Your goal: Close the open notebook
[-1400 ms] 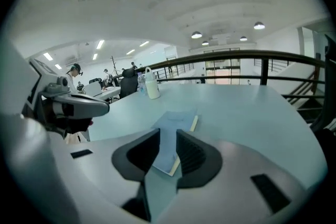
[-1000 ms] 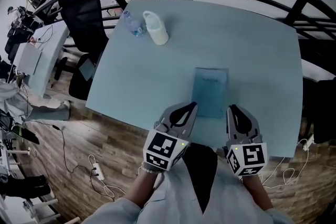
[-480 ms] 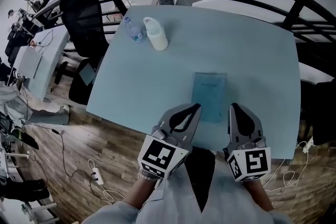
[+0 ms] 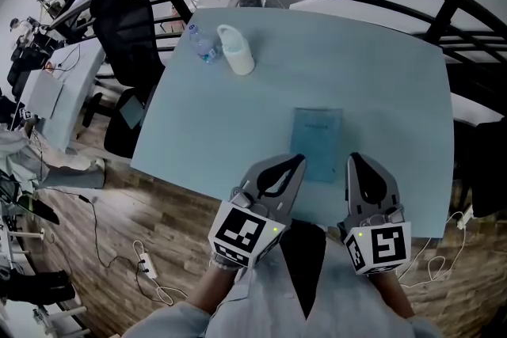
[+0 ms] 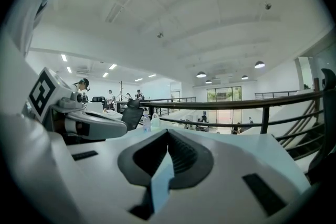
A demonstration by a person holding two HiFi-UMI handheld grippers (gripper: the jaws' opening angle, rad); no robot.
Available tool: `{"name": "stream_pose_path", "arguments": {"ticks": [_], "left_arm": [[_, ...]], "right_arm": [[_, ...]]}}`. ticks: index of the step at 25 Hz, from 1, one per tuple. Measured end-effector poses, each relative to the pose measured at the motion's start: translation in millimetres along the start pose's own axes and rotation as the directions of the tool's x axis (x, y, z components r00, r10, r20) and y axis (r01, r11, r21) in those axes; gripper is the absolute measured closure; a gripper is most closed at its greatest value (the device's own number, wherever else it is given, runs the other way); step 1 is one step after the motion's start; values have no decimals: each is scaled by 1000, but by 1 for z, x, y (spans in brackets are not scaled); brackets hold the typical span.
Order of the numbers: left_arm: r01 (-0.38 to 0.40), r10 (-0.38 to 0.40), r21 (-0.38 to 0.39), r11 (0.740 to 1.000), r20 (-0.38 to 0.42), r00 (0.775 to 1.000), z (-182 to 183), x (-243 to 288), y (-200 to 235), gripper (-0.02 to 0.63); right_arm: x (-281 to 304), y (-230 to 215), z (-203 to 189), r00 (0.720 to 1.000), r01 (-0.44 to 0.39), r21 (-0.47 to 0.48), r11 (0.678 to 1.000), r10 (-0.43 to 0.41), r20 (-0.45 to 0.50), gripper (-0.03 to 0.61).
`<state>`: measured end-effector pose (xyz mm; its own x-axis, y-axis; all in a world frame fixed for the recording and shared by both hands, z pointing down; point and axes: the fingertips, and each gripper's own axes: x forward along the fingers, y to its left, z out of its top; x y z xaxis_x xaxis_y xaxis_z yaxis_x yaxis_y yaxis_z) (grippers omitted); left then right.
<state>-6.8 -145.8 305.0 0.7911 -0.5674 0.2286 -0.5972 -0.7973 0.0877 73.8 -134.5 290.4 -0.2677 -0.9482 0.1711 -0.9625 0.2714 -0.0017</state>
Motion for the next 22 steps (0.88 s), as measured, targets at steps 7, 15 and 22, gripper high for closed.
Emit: {"name": "stream_pose_path", "arguments": {"ticks": [7,15,22], "left_arm": [[-11,10,-13,1000,-2,1000,-2,-8,3,609],[-16,16,-10,1000,7,1000,-3,-12,4,609],[-13,13,-10,1000,8,1000,-3,-16,3,609]], "right_arm": [[-2,5,5,1000,-5,-7,1000,5,-2,577],[-4,10,3,1000,-10,-18,1000,10,-13,577],[-6,13,4,1000,-13,-24,1000,13,-16,577]]}}
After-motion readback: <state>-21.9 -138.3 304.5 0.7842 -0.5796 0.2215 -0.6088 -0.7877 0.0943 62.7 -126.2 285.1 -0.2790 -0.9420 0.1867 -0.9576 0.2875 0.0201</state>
